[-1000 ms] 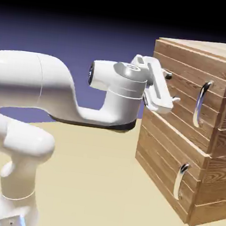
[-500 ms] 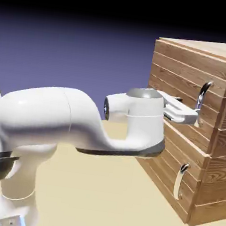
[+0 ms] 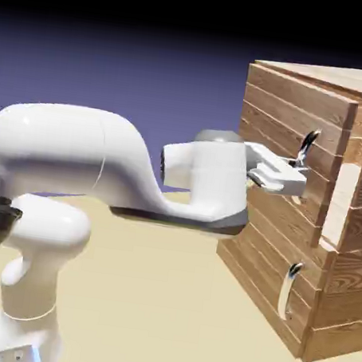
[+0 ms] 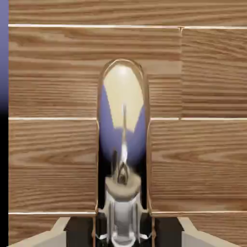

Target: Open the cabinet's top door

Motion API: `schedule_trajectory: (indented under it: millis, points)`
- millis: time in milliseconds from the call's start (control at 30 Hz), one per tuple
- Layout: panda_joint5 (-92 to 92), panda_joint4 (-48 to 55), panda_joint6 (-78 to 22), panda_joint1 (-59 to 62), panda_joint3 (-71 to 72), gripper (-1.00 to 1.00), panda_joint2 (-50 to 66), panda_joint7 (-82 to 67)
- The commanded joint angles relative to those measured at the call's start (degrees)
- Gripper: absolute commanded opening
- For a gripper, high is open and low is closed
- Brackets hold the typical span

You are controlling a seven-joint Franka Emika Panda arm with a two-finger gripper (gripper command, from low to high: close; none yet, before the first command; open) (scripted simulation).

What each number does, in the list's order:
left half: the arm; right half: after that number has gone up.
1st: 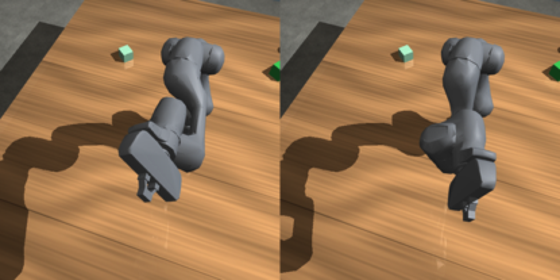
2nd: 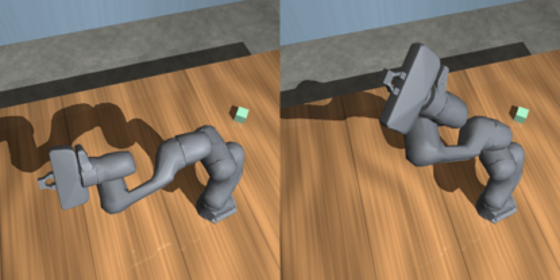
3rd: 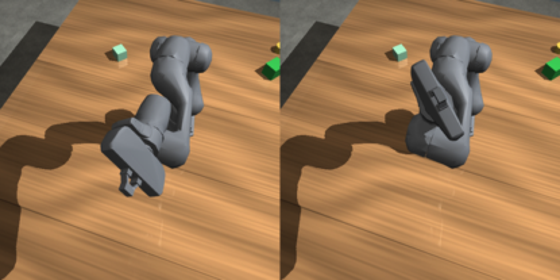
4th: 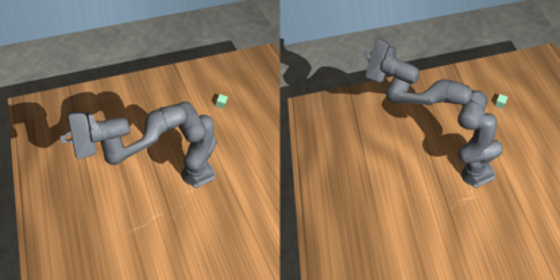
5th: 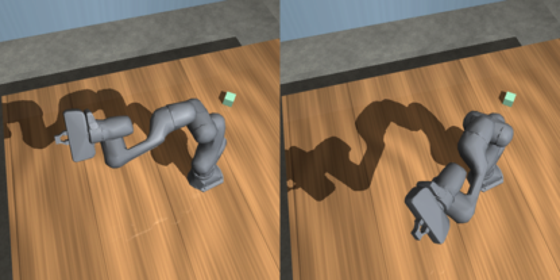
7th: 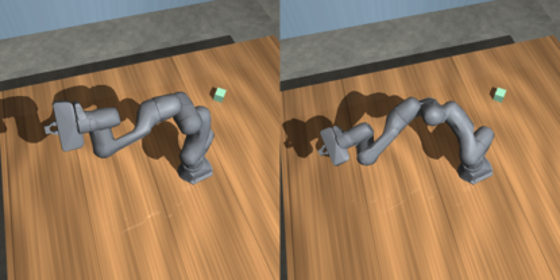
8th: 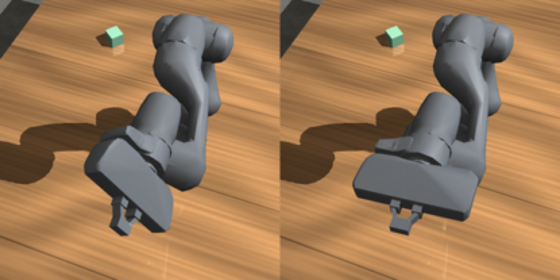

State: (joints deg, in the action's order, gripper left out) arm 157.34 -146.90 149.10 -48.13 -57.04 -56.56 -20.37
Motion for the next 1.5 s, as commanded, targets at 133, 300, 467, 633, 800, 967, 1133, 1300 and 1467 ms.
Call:
schedule_trajectory:
  millis: [133, 300, 467, 633, 800, 967, 1133, 1300, 1467]
  points:
    - [-9.70, -9.84, -7.24, 9.66, 10.25, -1.00, -3.30, -3.01]
    - [-20.86, -17.97, -14.44, 16.08, 20.63, -1.00, -8.09, -6.32]
    - [-32.99, -23.88, -21.71, 18.79, 31.01, -1.00, -12.95, -9.25]
    - [-45.29, -27.43, -29.17, 18.30, 41.39, -1.00, -16.37, -11.21]
    - [-57.25, -28.77, -36.84, 15.89, 51.77, -1.00, -17.29, -11.83]
    - [-68.89, -27.98, -44.74, 13.03, 62.15, -1.00, -15.19, -11.04]
    - [-80.36, -24.84, -53.03, 11.18, 72.53, -1.00, -9.84, -8.92]
    - [-91.36, -18.79, -61.97, 11.86, 82.91, -1.00, -1.47, -5.68]
    - [-100.66, -9.78, -71.64, 16.01, 93.05, -1.00, 8.78, -1.73]
